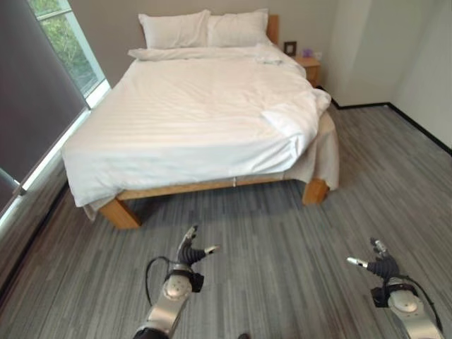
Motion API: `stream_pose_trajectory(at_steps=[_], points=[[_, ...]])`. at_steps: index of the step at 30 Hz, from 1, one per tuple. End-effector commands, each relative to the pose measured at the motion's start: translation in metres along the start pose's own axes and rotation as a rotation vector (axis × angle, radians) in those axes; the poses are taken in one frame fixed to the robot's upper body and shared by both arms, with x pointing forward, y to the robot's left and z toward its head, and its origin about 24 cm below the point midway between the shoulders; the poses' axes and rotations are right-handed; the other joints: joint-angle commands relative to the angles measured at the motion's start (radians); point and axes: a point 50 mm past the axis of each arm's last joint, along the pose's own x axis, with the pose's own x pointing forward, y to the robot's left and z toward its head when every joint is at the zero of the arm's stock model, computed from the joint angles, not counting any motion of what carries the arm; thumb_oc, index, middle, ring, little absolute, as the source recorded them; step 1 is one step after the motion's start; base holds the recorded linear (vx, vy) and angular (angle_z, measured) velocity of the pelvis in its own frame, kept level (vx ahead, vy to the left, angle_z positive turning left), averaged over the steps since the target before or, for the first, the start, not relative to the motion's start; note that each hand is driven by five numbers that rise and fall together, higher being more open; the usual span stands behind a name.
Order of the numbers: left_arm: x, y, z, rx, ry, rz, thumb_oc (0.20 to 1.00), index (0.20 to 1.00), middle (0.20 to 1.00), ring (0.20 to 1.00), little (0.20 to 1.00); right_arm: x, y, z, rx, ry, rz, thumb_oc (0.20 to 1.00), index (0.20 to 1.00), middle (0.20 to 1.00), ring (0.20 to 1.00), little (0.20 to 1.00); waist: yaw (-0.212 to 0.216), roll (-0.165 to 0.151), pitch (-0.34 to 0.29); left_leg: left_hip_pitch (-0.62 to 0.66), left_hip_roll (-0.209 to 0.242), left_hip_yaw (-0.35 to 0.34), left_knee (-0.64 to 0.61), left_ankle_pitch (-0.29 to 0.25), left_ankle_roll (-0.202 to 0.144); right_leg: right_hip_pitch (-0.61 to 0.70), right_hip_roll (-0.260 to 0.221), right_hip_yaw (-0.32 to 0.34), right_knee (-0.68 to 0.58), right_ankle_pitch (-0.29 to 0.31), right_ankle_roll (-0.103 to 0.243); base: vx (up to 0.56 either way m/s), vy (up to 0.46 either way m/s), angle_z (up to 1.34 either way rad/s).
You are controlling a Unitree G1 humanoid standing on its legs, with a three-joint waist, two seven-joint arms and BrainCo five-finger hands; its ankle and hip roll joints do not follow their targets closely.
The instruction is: Making the bed.
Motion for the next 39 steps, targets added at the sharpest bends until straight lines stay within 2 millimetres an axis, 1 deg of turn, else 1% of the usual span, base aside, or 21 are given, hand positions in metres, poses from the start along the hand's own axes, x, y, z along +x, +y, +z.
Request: stream_pose_trajectory(at_steps=[1,6,9,12,14,16,17,19,21,22,23,25,26,27,28,32,33,34,36,38,39], points=[[0.01,0.01,0.023,-0.005,-0.118,0.009,1.0,1.0,1.0,1.0,1.0,0.006,-0.017,0.039,-0.076,-0.203,-0.02,1.0,1.0,1.0,1.0,1.0,0.018,0.001,0.003,0.011,0.093,-0.023,0.017,-0.03,-0.099,-0.032,-0.049,-0.008,0.024,-0.025,0.08,0.0,0.0,0.0],[0.003,0.009,0.026,-0.031,-0.135,-0.011,1.0,1.0,1.0,1.0,1.0,0.004,-0.013,0.047,-0.065,-0.241,-0.016,1.0,1.0,1.0,1.0,1.0,0.026,0.006,0.012,0.016,0.091,-0.033,0.014,-0.043,-0.094,-0.031,-0.051,-0.004,0.025,-0.038,0.082,0.03,0.0,0.0],[0.002,0.012,0.029,-0.075,-0.14,0.0,1.0,1.0,1.0,1.0,1.0,0.005,-0.012,0.056,-0.083,-0.278,-0.03,1.0,1.0,1.0,1.0,1.0,0.03,0.018,0.041,0.011,0.101,-0.018,0.016,-0.048,-0.075,-0.119,-0.056,0.0,0.191,-0.062,0.084,-0.06,0.02,-0.1],[0.001,0.018,0.031,-0.091,-0.158,0.013,1.0,1.0,1.0,1.0,1.0,0.005,-0.007,0.067,-0.12,-0.328,-0.028,1.0,1.0,1.0,1.0,1.0,0.017,0.035,0.093,0.023,0.104,0.013,0.014,-0.066,-0.055,-0.277,-0.11,-0.032,0.44,-0.009,0.165,-0.06,0.038,-0.43],[0.0,0.02,0.028,-0.082,-0.152,0.016,1.0,1.0,1.0,1.0,1.0,0.006,-0.003,0.069,-0.131,-0.338,-0.027,1.0,1.0,1.0,1.0,1.0,0.013,0.046,0.107,0.049,0.107,0.047,0.011,-0.086,-0.063,-0.328,-0.164,-0.099,0.448,0.022,0.179,0.12,-0.03,-0.51],[-0.002,0.02,0.023,-0.067,-0.137,0.005,1.0,1.0,1.0,1.0,1.0,0.003,-0.006,0.07,-0.223,-0.351,-0.049,1.0,1.0,1.0,1.0,1.0,0.011,0.048,0.11,0.07,0.114,0.062,0.011,-0.102,-0.078,-0.329,-0.181,-0.154,0.378,0.004,0.159,0.25,-0.192,-0.75],[-0.001,0.02,0.019,-0.05,-0.116,0.011,1.0,1.0,1.0,1.0,1.0,-0.002,-0.003,0.063,-0.223,-0.335,-0.055,1.0,1.0,1.0,1.0,1.0,-0.004,0.044,0.107,0.086,0.123,0.054,0.016,-0.115,-0.093,-0.308,-0.15,-0.173,0.279,-0.003,0.126,0.24,-0.225,-0.29],[-0.001,0.017,0.015,-0.056,-0.098,0.004,1.0,1.0,1.0,1.0,1.0,-0.005,0.0,0.055,-0.212,-0.308,-0.043,1.0,1.0,1.0,1.0,1.0,-0.016,0.043,0.104,0.093,0.13,0.042,0.047,-0.129,-0.099,-0.275,-0.134,-0.165,0.23,-0.011,0.108,0.21,-0.2,-0.01],[-0.003,0.012,0.014,-0.089,-0.094,0.0,1.0,1.0,1.0,1.0,1.0,-0.007,-0.002,0.052,-0.231,-0.294,-0.029,1.0,1.0,1.0,1.0,1.0,-0.028,0.053,0.101,0.077,0.137,0.039,0.17,-0.166,-0.108,-0.224,-0.119,-0.148,0.195,-0.029,0.08,0.25,-0.157,0.35],[-0.004,0.009,0.013,-0.139,-0.084,0.0,1.0,1.0,1.0,1.0,1.0,-0.009,-0.005,0.053,-0.231,-0.301,-0.012,1.0,1.0,1.0,1.0,1.0,-0.03,0.062,0.114,0.001,0.146,0.042,0.395,-0.122,-0.133,-0.184,-0.1,-0.136,0.178,-0.047,0.039,0.19,-0.124,0.22],[-0.004,0.009,0.013,-0.139,-0.085,0.0,1.0,1.0,1.0,1.0,1.0,-0.008,-0.005,0.053,-0.231,-0.301,-0.012,1.0,1.0,1.0,1.0,1.0,-0.031,0.06,0.111,-0.005,0.144,0.04,0.396,-0.118,-0.132,-0.188,-0.102,-0.137,0.175,-0.042,0.038,0.15,-0.181,0.02],[-0.004,0.006,0.016,-0.175,-0.092,-0.006,1.0,1.0,1.0,1.0,1.0,-0.01,-0.011,0.052,-0.242,-0.298,-0.007,1.0,1.0,1.0,1.0,1.0,-0.013,0.044,0.149,-0.098,0.149,0.014,0.633,-0.026,-0.157,-0.123,-0.091,-0.128,0.14,-0.062,0.003,0.13,-0.226,-0.36],[-0.003,0.004,0.018,-0.178,-0.098,-0.013,1.0,1.0,1.0,1.0,1.0,-0.01,-0.014,0.053,-0.243,-0.299,-0.013,1.0,1.0,1.0,1.0,1.0,-0.004,0.033,0.168,-0.145,0.139,0.002,0.728,-0.013,-0.159,-0.105,-0.094,-0.125,0.128,-0.064,-0.011,0.24,-0.288,-0.46],[-0.001,0.002,0.022,-0.172,-0.114,-0.024,1.0,1.0,1.0,1.0,1.0,-0.01,-0.018,0.054,-0.227,-0.301,-0.016,1.0,1.0,1.0,1.0,1.0,0.006,0.015,0.189,-0.237,0.125,0.015,0.765,-0.006,-0.15,-0.07,-0.105,-0.122,0.094,-0.07,-0.01,0.17,-0.181,-0.31],[-0.001,0.001,0.022,-0.172,-0.114,-0.024,1.0,1.0,1.0,1.0,1.0,-0.011,-0.018,0.054,-0.226,-0.3,-0.017,1.0,1.0,1.0,1.0,1.0,0.008,0.017,0.189,-0.237,0.128,0.016,0.77,-0.011,-0.15,-0.068,-0.102,-0.121,0.091,-0.07,-0.01,0.21,-0.119,-0.36],[-0.002,-0.003,0.023,-0.19,-0.112,-0.02,1.0,1.0,1.0,1.0,1.0,-0.007,-0.018,0.053,-0.234,-0.288,-0.013,1.0,1.0,1.0,1.0,1.0,0.042,0.041,0.178,-0.305,0.133,0.076,0.483,-0.017,-0.132,0.008,-0.081,-0.086,0.037,-0.099,0.026,0.32,0.025,-0.45],[-0.002,-0.003,0.023,-0.189,-0.112,-0.02,1.0,1.0,1.0,1.0,1.0,-0.007,-0.018,0.053,-0.234,-0.288,-0.013,1.0,1.0,1.0,1.0,1.0,0.043,0.039,0.179,-0.302,0.132,0.078,0.479,-0.015,-0.132,0.009,-0.083,-0.085,0.037,-0.099,0.026,0.54,0.115,-0.39],[-0.003,-0.007,0.021,-0.189,-0.102,-0.024,1.0,1.0,1.0,1.0,1.0,-0.007,-0.017,0.052,-0.238,-0.282,-0.012,1.0,1.0,1.0,1.0,1.0,0.06,0.065,0.162,-0.289,0.162,0.108,0.228,0.068,-0.143,0.046,-0.056,-0.081,0.03,-0.129,0.047,0.55,0.123,-0.32],[-0.003,-0.011,0.021,-0.181,-0.093,-0.028,1.0,1.0,1.0,1.0,1.0,-0.004,-0.018,0.05,-0.258,-0.271,-0.019,1.0,1.0,1.0,1.0,1.0,0.079,0.074,0.148,-0.324,0.209,0.165,0.028,0.151,-0.162,0.11,-0.054,-0.087,0.027,-0.174,0.066,0.7,0.166,-0.17],[-0.003,-0.012,0.021,-0.188,-0.091,-0.026,1.0,1.0,1.0,1.0,1.0,-0.002,-0.018,0.05,-0.259,-0.266,-0.019,1.0,1.0,1.0,1.0,1.0,0.079,0.071,0.142,-0.344,0.228,0.195,0.02,0.156,-0.17,0.124,-0.069,-0.096,0.03,-0.18,0.074,0.43,0.132,-0.03],[-0.003,-0.011,0.019,-0.189,-0.075,-0.012,1.0,1.0,1.0,1.0,1.0,-0.001,-0.019,0.052,-0.268,-0.269,-0.026,1.0,1.0,1.0,1.0,1.0,0.079,0.07,0.133,-0.36,0.259,0.256,0.023,0.168,-0.178,0.154,-0.076,-0.108,0.032,-0.194,0.085,0.72,0.218,0.06]])
